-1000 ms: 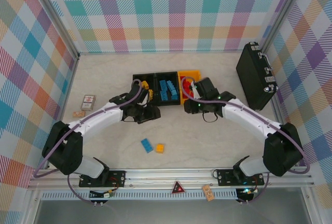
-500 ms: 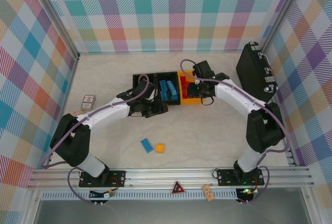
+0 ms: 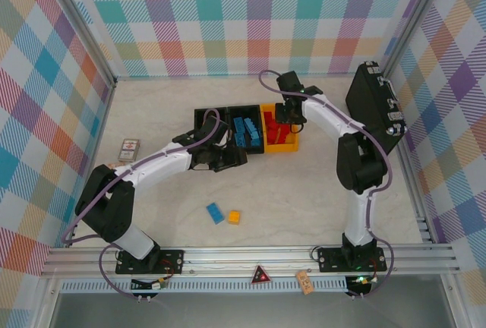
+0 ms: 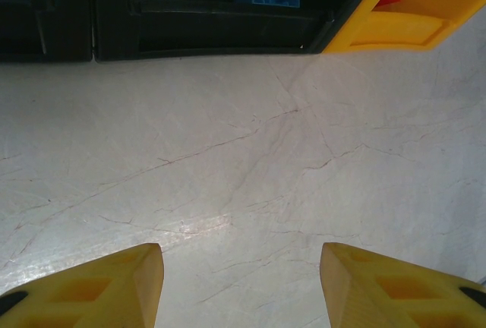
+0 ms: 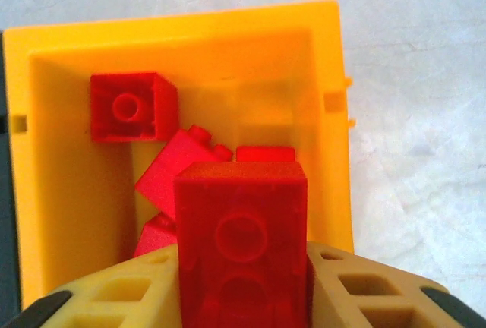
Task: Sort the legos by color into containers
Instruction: Place the lego in the container.
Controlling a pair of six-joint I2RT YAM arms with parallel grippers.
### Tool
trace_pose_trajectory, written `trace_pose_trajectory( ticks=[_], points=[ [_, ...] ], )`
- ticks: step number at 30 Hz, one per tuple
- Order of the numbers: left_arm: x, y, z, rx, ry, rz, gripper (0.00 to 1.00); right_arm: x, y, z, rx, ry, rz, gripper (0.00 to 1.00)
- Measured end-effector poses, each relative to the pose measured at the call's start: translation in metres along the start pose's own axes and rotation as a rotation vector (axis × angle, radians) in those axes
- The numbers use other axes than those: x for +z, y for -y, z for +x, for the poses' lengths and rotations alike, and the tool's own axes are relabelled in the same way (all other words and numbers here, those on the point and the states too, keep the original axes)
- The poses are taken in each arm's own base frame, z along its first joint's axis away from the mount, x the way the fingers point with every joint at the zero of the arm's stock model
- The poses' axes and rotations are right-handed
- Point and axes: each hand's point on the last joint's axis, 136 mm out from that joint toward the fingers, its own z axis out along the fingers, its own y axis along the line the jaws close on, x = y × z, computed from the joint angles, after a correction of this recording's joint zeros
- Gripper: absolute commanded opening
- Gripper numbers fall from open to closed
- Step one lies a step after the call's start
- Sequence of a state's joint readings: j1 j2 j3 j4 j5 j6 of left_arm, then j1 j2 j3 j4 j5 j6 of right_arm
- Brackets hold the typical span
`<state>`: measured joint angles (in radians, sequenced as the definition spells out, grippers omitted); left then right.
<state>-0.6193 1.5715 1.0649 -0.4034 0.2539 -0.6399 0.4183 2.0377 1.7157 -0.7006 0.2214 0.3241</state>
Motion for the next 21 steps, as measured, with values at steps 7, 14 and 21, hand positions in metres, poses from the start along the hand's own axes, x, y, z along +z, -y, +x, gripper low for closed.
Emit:
trace_pose_trajectory(
  ticks=[7,14,21],
  points=[
    [0.003,-0.002,0.001,-0.003,-0.007,-0.007,0.57,0.012,0.004,-0.01,-0.018,0.003,0.051,0.45],
    [0.003,-0.002,0.001,-0.003,-0.007,-0.008,0.57,0.013,0.004,-0.012,-0.021,0.003,0.057,0.48],
    [-0.003,-0.007,0.003,-0.005,-0.001,-0.033,0.58,-0.01,0.004,0.004,-0.02,0.003,0.009,0.52]
  ],
)
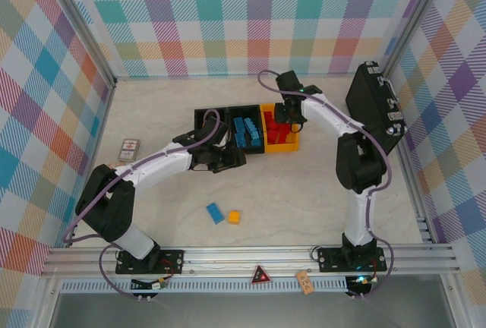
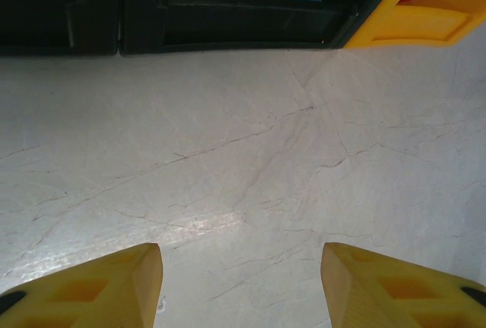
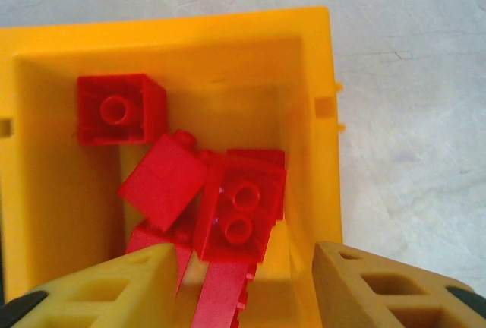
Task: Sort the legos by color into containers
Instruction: Place the lego in the container, then pick up the lego from the middle-left of the table.
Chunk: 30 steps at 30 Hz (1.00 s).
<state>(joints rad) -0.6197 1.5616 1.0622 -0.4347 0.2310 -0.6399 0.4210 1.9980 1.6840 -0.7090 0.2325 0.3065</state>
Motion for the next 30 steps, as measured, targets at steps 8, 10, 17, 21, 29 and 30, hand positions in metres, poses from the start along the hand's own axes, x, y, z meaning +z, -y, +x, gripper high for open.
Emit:
trace_pose_trajectory(
  ticks=[8,10,17,21,29,30],
  points=[
    [-0.024,-0.018,0.011,-0.01,0.012,-0.075,0.59,-0.065,-0.011,0.024,0.011,0.077,-0.148,0.54],
    [-0.029,-0.026,0.017,-0.021,0.006,-0.103,0.6,-0.074,-0.016,0.033,0.005,0.083,-0.197,0.54],
    [-0.034,-0.058,0.045,-0.107,-0.046,-0.208,0.62,-0.088,-0.041,0.088,-0.044,0.031,-0.373,0.54],
    [-0.03,-0.073,0.07,-0.134,-0.108,-0.275,0.63,-0.101,-0.065,0.116,-0.108,0.008,-0.489,0.56],
    [-0.013,-0.088,0.107,-0.144,-0.208,-0.398,0.7,-0.119,-0.097,0.167,-0.21,-0.027,-0.678,0.58],
    [-0.012,-0.09,0.111,-0.147,-0.22,-0.416,0.71,-0.117,-0.097,0.171,-0.21,-0.036,-0.683,0.58]
  ],
)
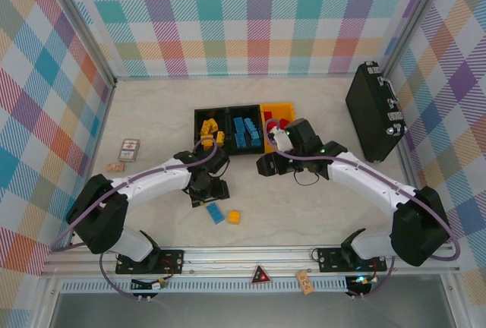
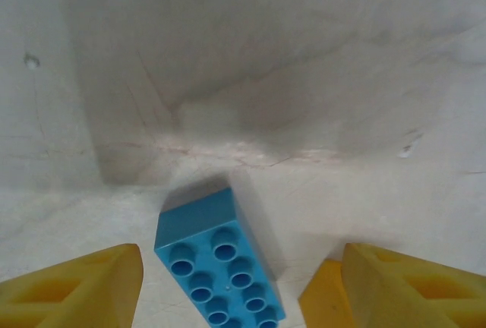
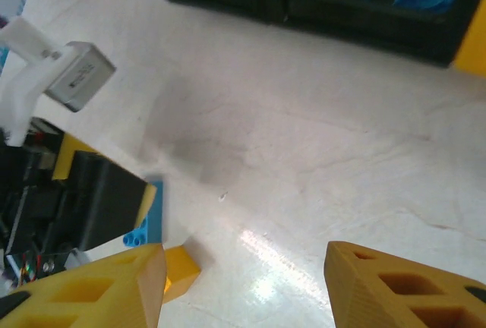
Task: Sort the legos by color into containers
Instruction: Pick up the lego from the middle-left of the table.
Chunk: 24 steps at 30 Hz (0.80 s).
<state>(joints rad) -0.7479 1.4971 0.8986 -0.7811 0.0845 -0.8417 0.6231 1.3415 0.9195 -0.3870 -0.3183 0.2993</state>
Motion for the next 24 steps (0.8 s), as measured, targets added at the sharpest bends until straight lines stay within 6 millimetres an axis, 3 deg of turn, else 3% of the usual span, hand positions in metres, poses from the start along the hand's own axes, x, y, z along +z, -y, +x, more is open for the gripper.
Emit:
trace_pose_trajectory(
  ticks=[5,10,15,24],
  points=[
    [0.012,-0.006,0.012,-0.013,-0.035,-0.049,0.68,0.004,0.003,0.009,0.008,-0.019,-0.003,0.58],
    [0.025,-0.012,0.018,-0.031,-0.066,-0.094,0.44,0.002,0.001,0.005,-0.001,-0.001,-0.008,0.58],
    [0.028,-0.016,0.018,-0.028,-0.065,-0.12,0.33,0.0,-0.001,0.003,-0.007,0.012,-0.012,0.58],
    [0.01,-0.007,-0.006,0.002,0.021,-0.127,0.29,-0.006,-0.003,0.004,-0.008,0.037,-0.024,0.58]
  ],
)
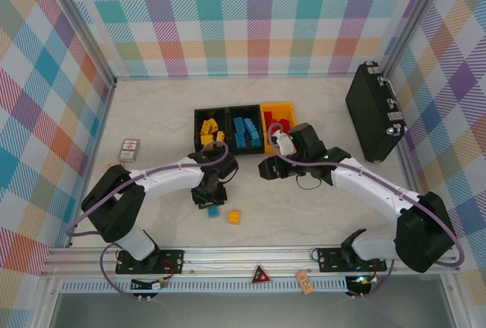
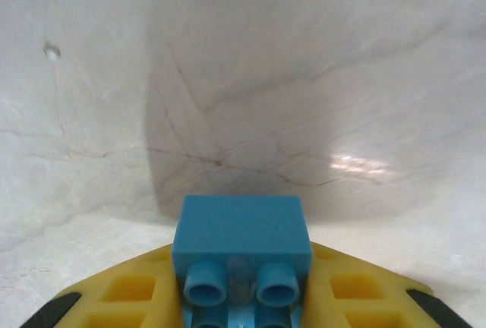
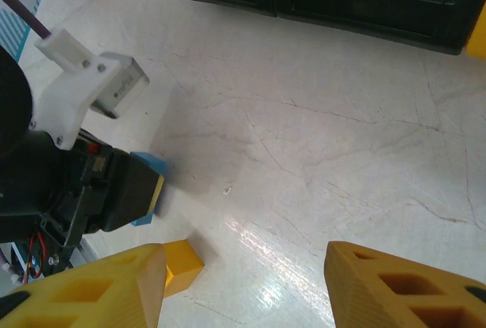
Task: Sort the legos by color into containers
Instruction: Pick up the lego from the middle-left of the table, then place the lego in the container.
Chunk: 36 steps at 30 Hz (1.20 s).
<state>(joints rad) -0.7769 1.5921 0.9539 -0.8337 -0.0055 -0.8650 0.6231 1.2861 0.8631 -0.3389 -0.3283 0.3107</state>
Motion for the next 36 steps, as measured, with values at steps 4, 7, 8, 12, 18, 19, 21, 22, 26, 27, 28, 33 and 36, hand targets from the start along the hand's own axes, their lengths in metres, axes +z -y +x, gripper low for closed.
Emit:
trace_pose_trajectory(
  ticks=[4,7,8,12,18,19,21,22,26,27,28,33,36],
  points=[
    [-0.019,0.01,-0.023,0.006,0.058,0.043,0.29,-0.002,-0.003,0.002,0.011,0.004,-0.017,0.58],
    [-0.037,0.017,-0.045,0.017,0.115,0.071,0.29,-0.003,-0.003,0.003,0.021,0.007,-0.021,0.58],
    [-0.043,0.021,-0.051,0.024,0.132,0.079,0.29,-0.002,-0.003,0.003,0.026,0.01,-0.022,0.58],
    [-0.071,0.048,-0.08,0.061,0.205,0.138,0.29,-0.002,-0.002,0.002,0.045,0.019,-0.02,0.58],
    [-0.087,0.084,-0.122,0.097,0.258,0.181,0.29,-0.003,0.001,-0.005,0.07,0.052,0.001,0.58],
    [-0.088,0.089,-0.128,0.102,0.263,0.184,0.3,-0.003,0.002,-0.006,0.076,0.057,0.009,0.58],
    [-0.088,0.097,-0.141,0.11,0.273,0.19,0.3,-0.005,0.006,-0.008,0.089,0.07,0.029,0.58],
    [-0.088,0.102,-0.147,0.112,0.277,0.19,0.3,-0.006,0.009,-0.009,0.102,0.078,0.041,0.58],
    [-0.085,0.118,-0.17,0.123,0.292,0.196,0.3,-0.01,0.022,-0.016,0.146,0.11,0.09,0.59],
    [-0.085,0.122,-0.175,0.127,0.295,0.197,0.3,-0.011,0.025,-0.017,0.155,0.117,0.099,0.59],
    [-0.084,0.126,-0.181,0.127,0.301,0.201,0.3,-0.012,0.029,-0.019,0.165,0.125,0.111,0.59],
    [-0.08,0.147,-0.205,0.14,0.325,0.208,0.3,-0.015,0.038,-0.022,0.198,0.144,0.137,0.59],
    [-0.077,0.155,-0.219,0.147,0.342,0.193,0.3,-0.015,0.039,-0.022,0.203,0.146,0.141,0.59]
  ],
)
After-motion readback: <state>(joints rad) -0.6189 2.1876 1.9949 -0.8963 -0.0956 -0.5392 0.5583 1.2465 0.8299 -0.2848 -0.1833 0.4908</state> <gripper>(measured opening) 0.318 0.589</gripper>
